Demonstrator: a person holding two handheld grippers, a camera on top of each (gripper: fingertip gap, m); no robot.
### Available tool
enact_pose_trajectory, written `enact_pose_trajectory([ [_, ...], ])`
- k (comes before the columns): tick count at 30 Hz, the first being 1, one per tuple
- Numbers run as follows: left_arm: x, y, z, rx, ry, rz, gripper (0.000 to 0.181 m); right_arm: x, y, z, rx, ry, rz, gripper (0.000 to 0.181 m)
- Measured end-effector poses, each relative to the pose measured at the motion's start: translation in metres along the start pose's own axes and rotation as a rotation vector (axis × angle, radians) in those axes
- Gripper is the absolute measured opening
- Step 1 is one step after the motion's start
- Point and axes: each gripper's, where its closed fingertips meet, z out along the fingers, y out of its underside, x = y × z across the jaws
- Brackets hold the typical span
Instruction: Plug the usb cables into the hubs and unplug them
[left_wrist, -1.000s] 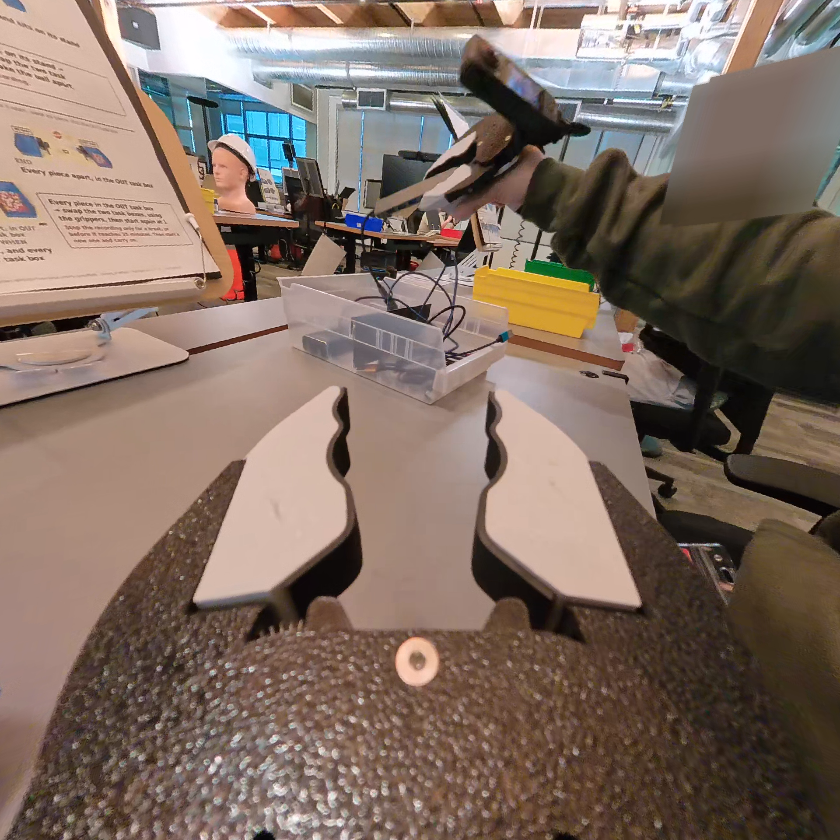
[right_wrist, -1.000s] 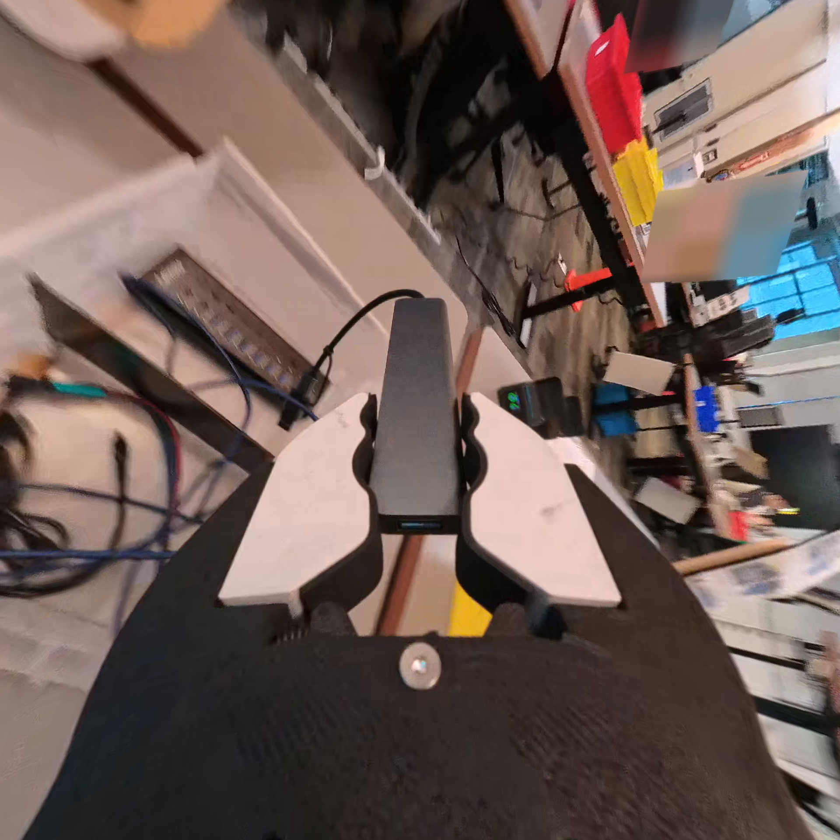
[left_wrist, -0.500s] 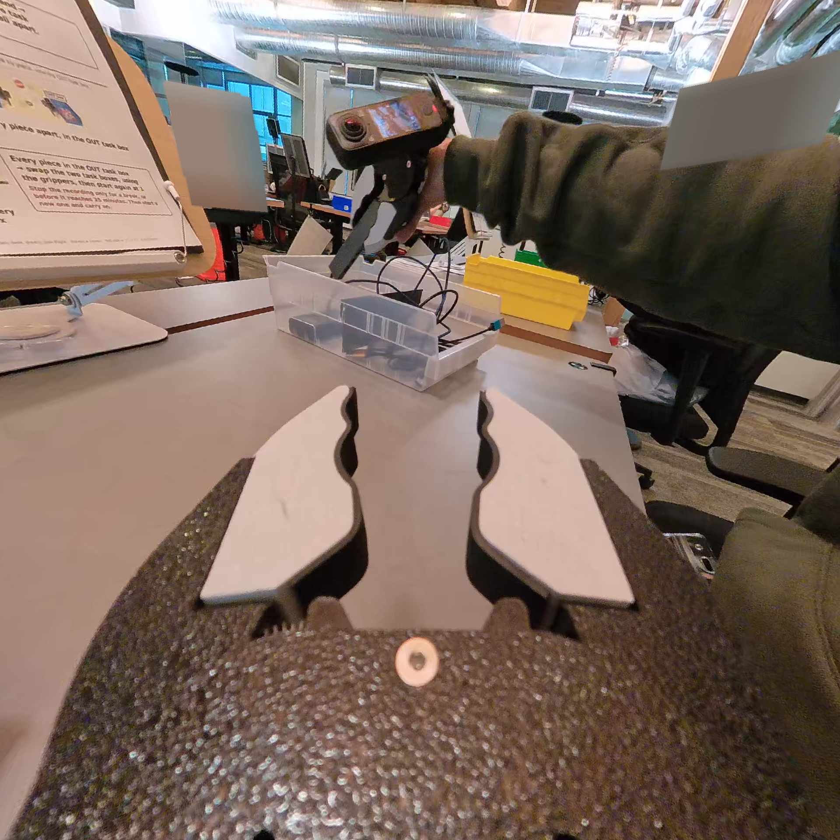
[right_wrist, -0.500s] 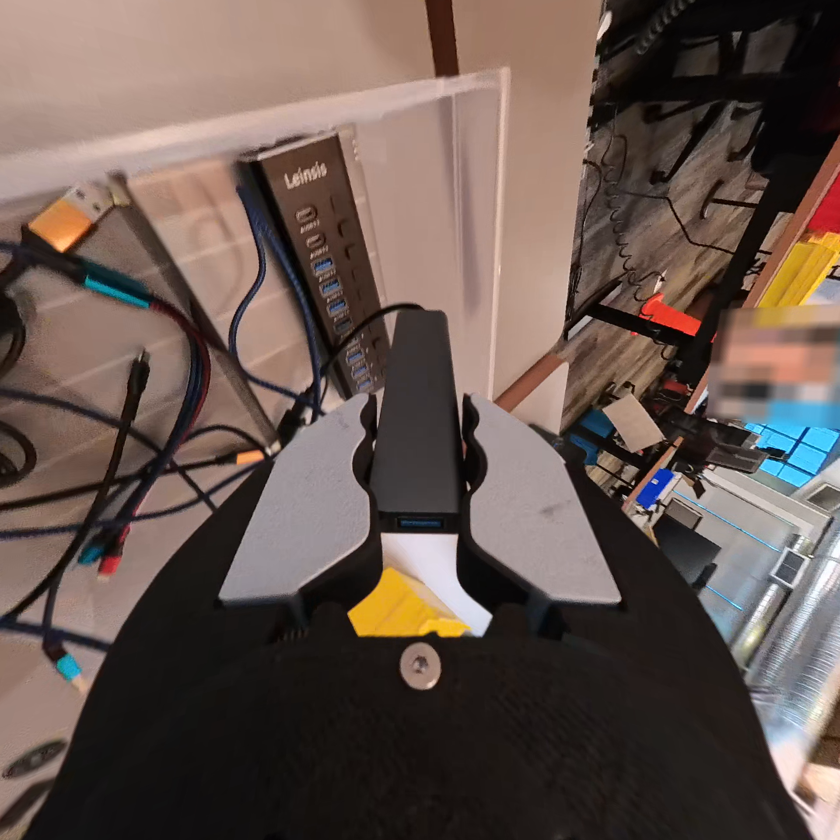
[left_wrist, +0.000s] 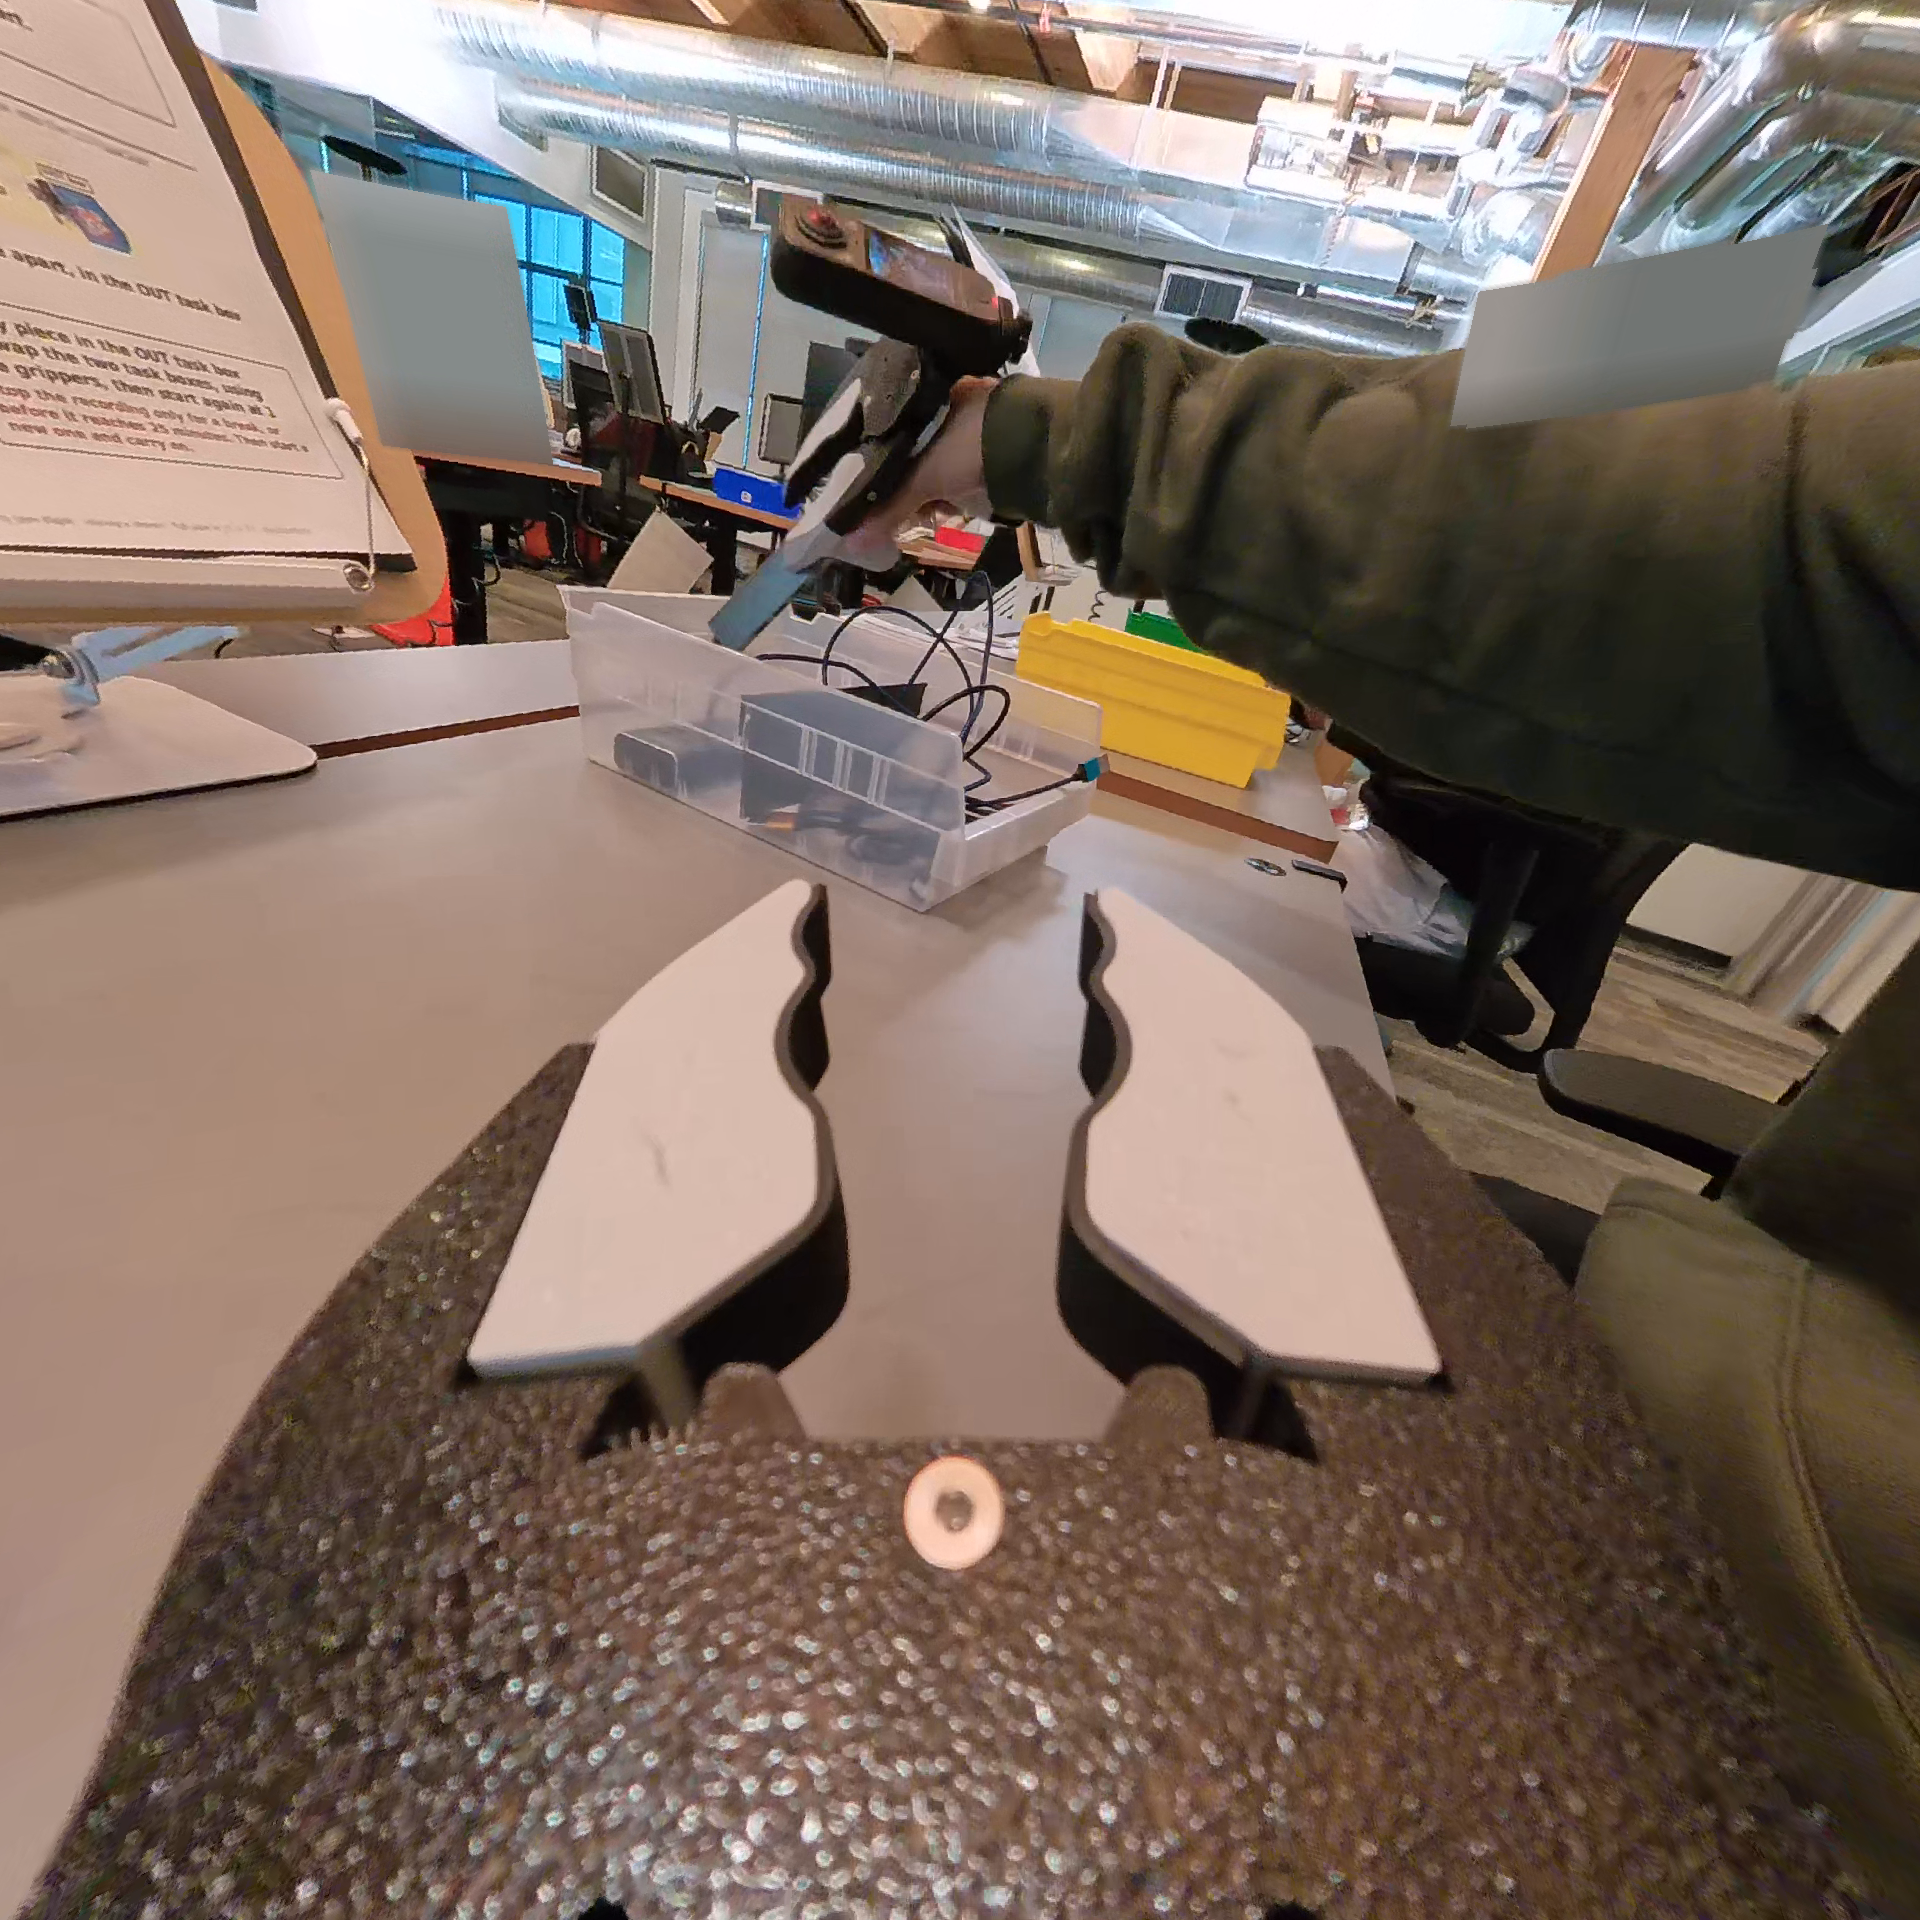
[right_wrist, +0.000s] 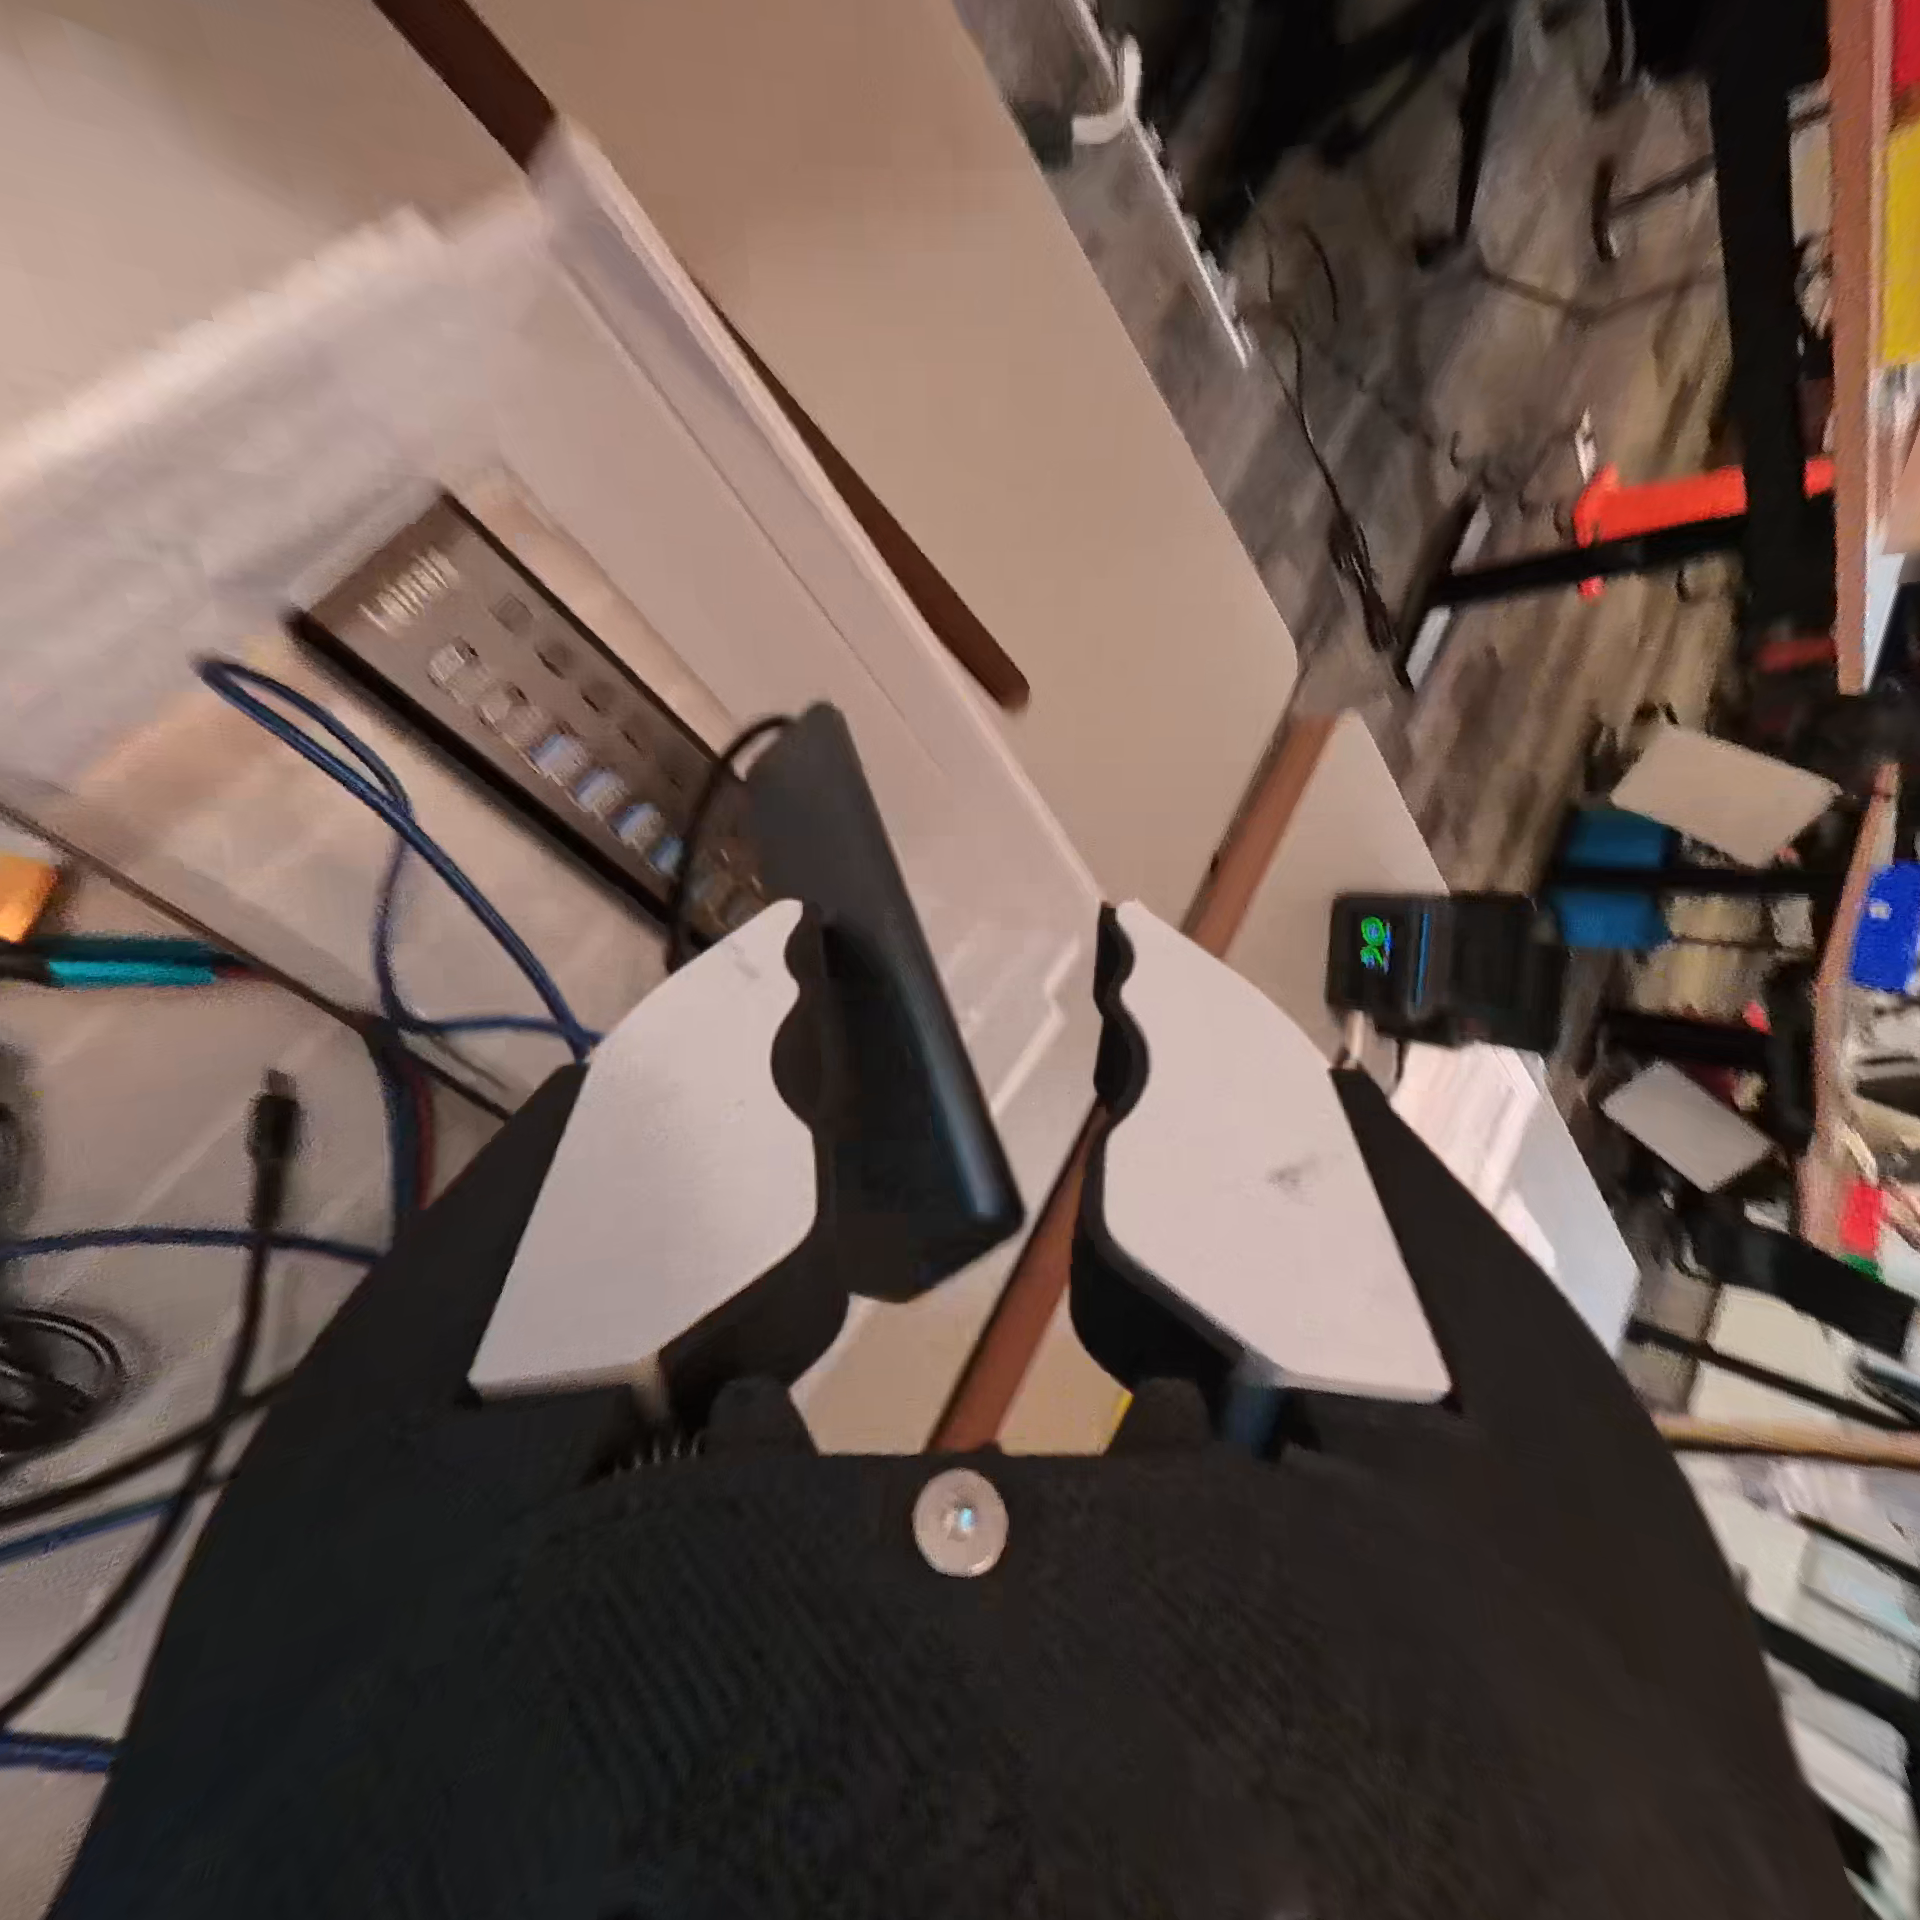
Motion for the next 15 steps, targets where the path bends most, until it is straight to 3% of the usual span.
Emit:
enact_pose_trajectory([
  [2,0.000,0.002,0.001,-0.007,0.001,-0.003,0.045,-0.001,0.014,0.002,-0.033,-0.036,0.003,0.051],
  [6,0.001,0.000,0.001,-0.007,0.001,0.004,0.045,0.024,0.036,0.000,-0.033,0.046,0.077,0.053],
  [11,0.002,0.003,0.003,-0.020,0.004,0.005,0.044,0.033,0.041,-0.016,0.096,0.041,0.149,0.051],
  [15,0.003,0.004,0.005,-0.023,0.010,0.001,0.044,0.037,0.047,-0.047,0.228,0.069,0.230,0.050],
])
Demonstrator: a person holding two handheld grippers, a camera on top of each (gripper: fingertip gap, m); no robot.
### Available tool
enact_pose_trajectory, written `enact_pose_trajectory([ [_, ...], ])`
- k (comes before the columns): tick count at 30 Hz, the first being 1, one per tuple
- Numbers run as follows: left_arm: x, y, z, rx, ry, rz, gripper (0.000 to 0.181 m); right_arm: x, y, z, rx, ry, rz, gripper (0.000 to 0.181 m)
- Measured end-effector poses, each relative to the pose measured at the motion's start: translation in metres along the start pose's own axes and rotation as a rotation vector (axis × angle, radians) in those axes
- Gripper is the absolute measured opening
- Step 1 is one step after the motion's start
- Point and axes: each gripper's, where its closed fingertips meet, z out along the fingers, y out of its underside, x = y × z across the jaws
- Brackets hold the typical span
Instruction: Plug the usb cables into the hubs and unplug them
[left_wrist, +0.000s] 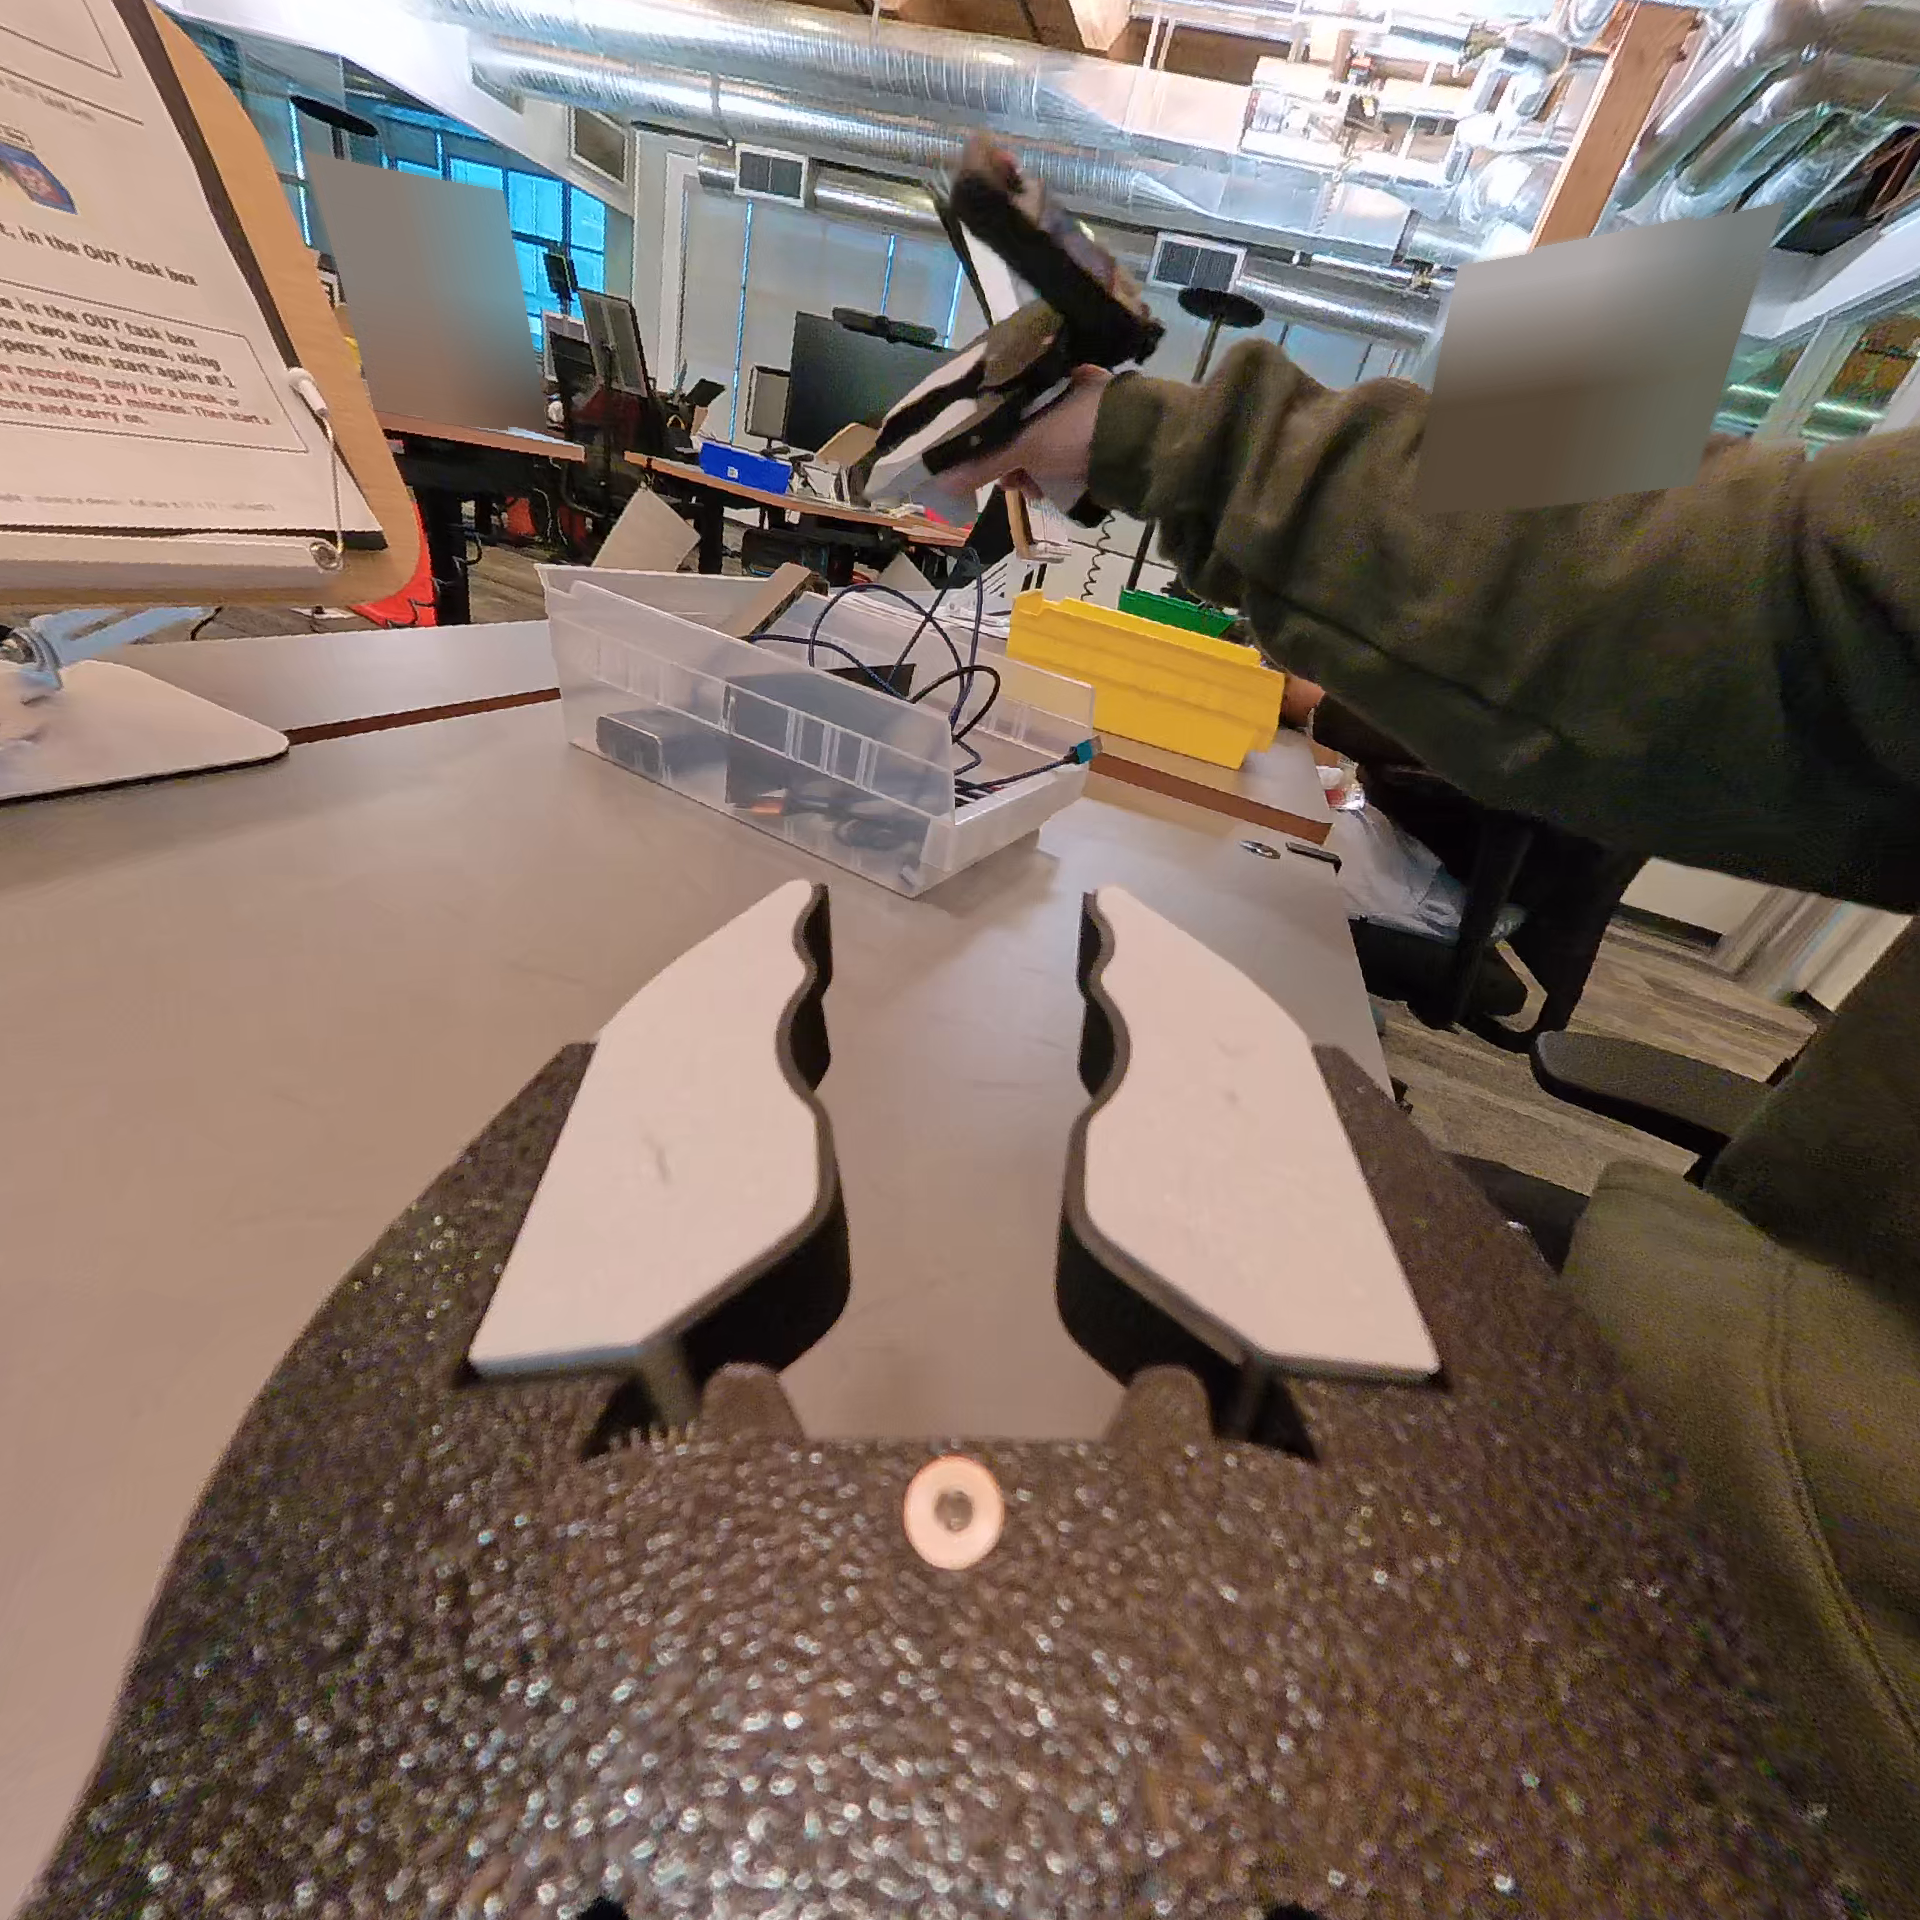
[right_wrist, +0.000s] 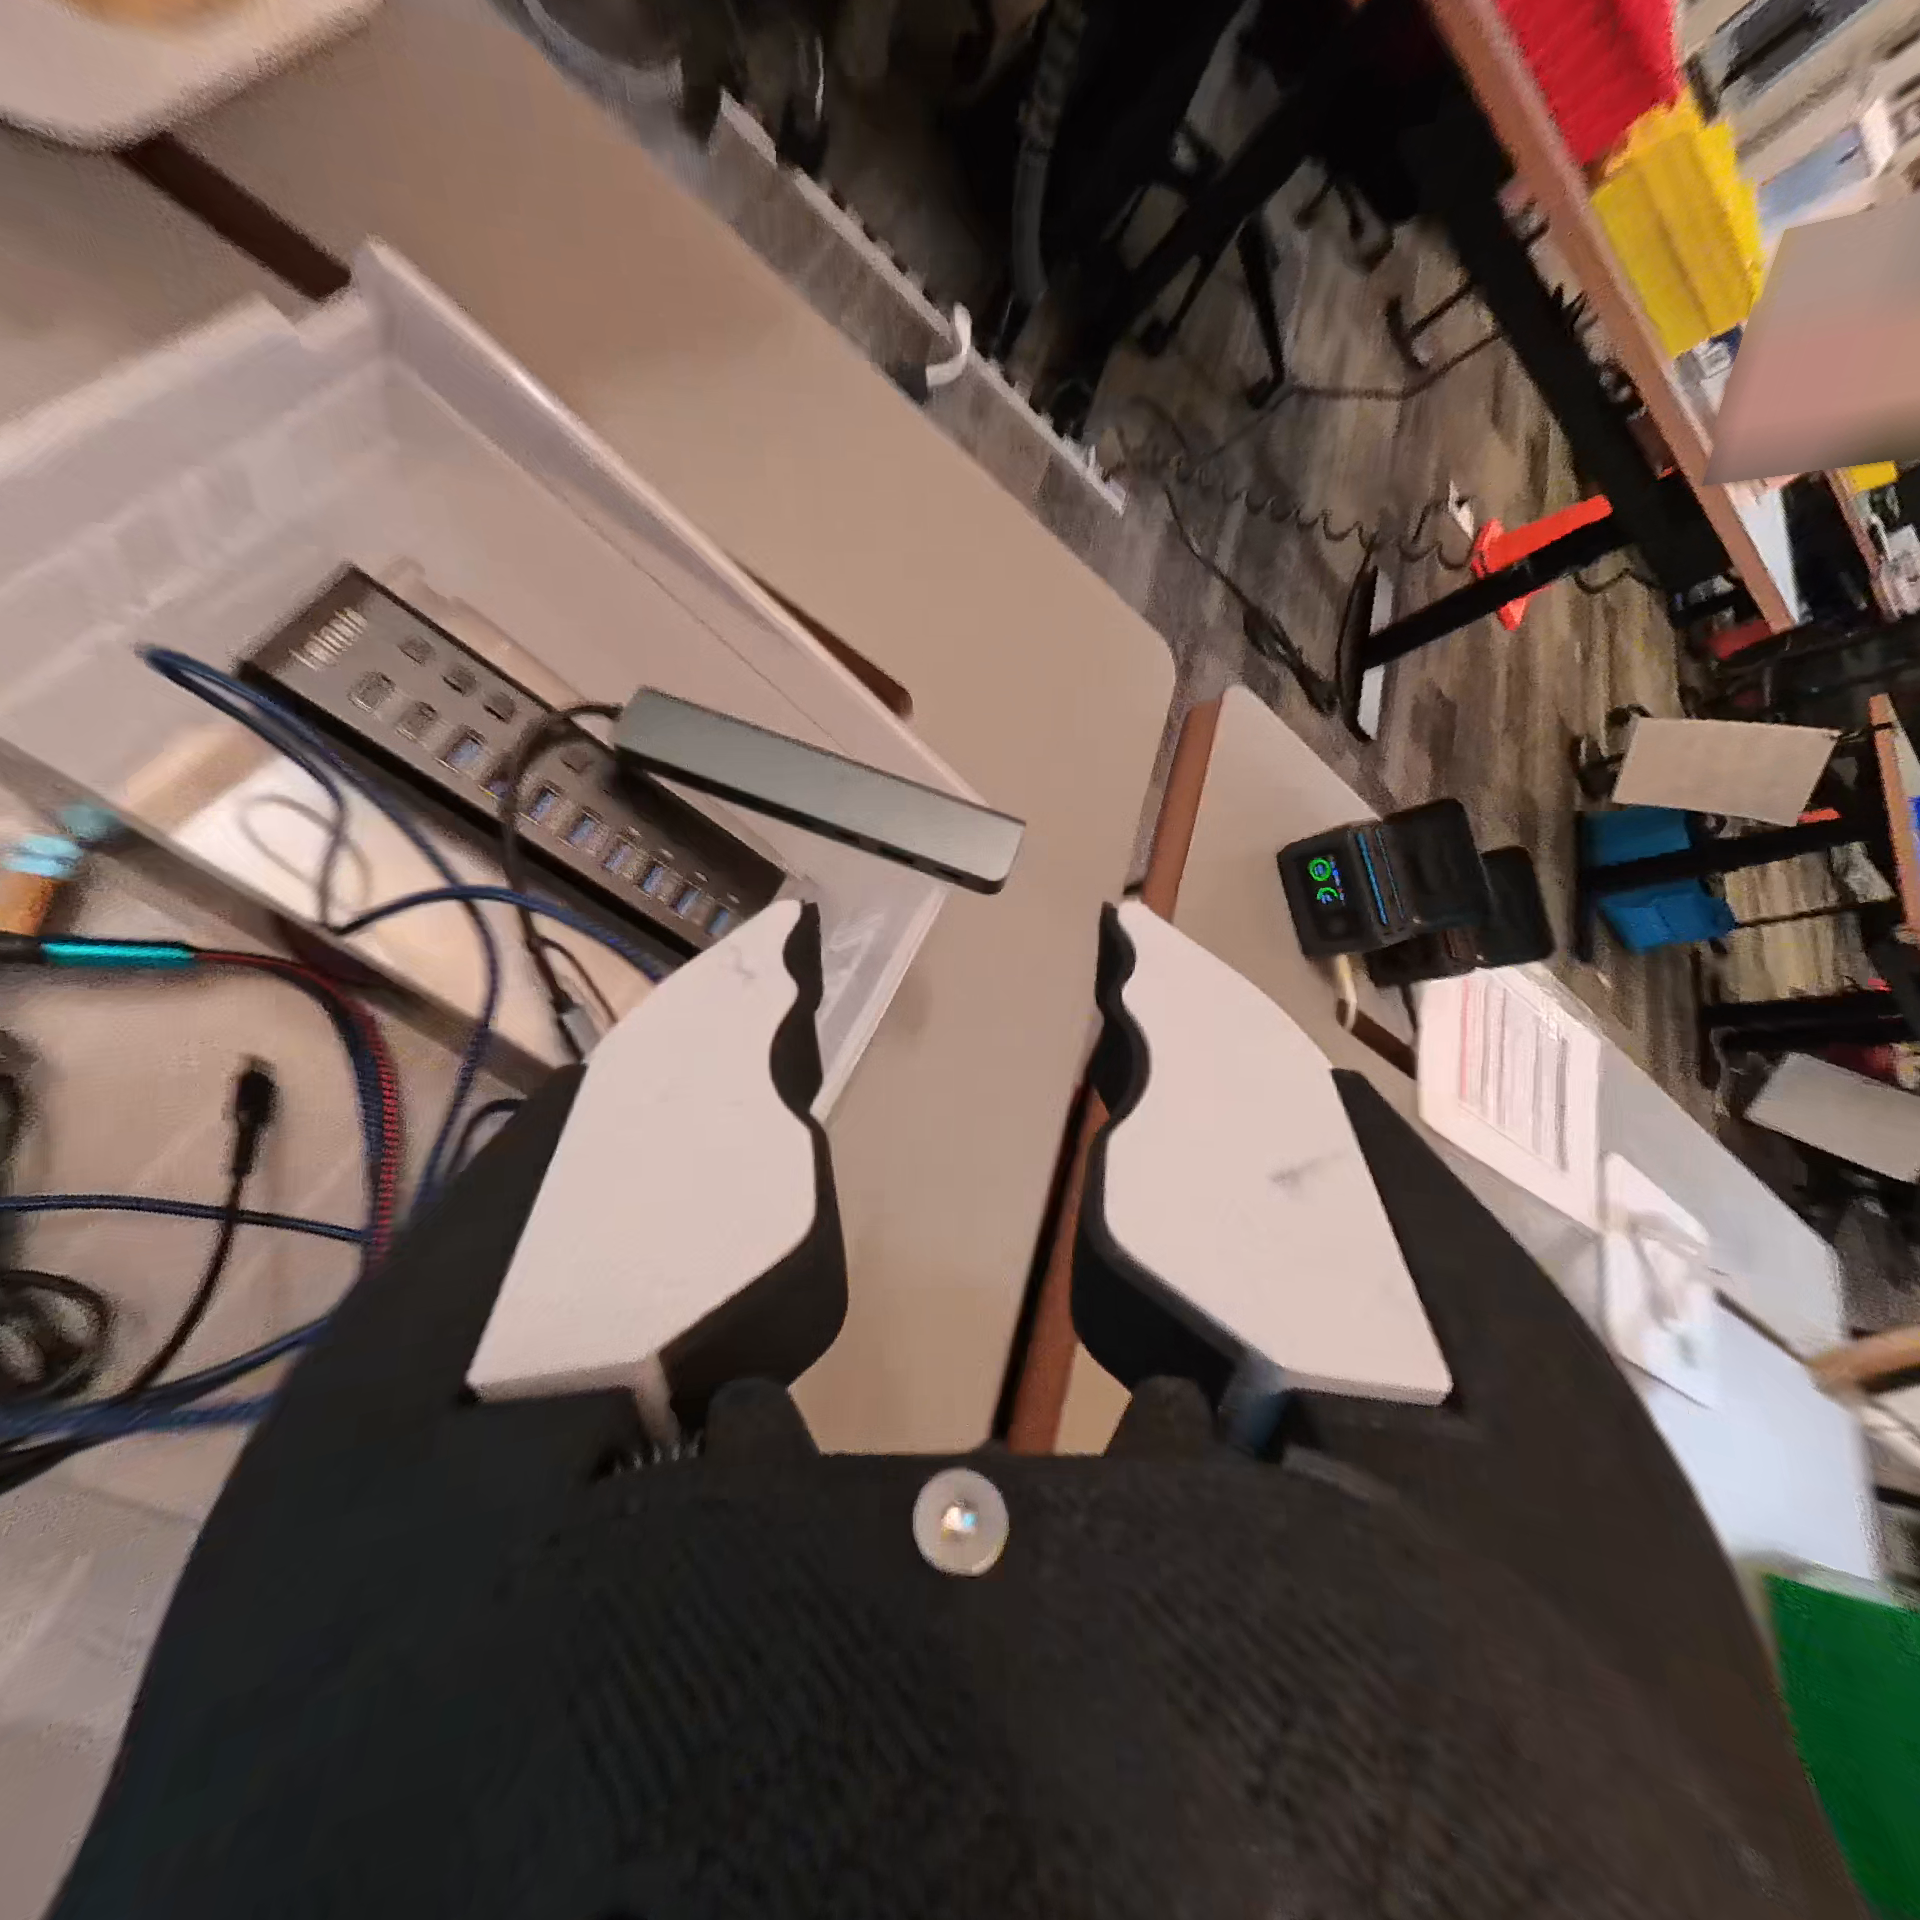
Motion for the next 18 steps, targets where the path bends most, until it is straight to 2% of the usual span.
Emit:
enact_pose_trajectory([
  [5,0.000,0.004,0.004,-0.021,-0.008,0.011,0.044,-0.020,0.015,-0.078,0.286,0.010,0.207,0.049],
  [10,-0.004,0.016,0.023,-0.103,-0.115,0.030,0.045,-0.071,0.068,-0.145,0.519,-0.030,0.431,0.050],
  [12,-0.008,0.028,0.035,-0.175,-0.208,0.072,0.047,-0.090,0.087,-0.155,0.552,-0.039,0.454,0.062],
  [14,-0.010,0.038,0.052,-0.220,-0.310,0.087,0.049,-0.101,0.103,-0.155,0.516,-0.044,0.438,0.072],
  [15,-0.008,0.042,0.064,-0.225,-0.354,0.075,0.051,-0.099,0.107,-0.153,0.500,-0.025,0.424,0.073],
  [18,0.006,0.048,0.114,-0.246,-0.401,0.024,0.056,-0.086,0.120,-0.149,0.395,0.031,0.382,0.095],
])
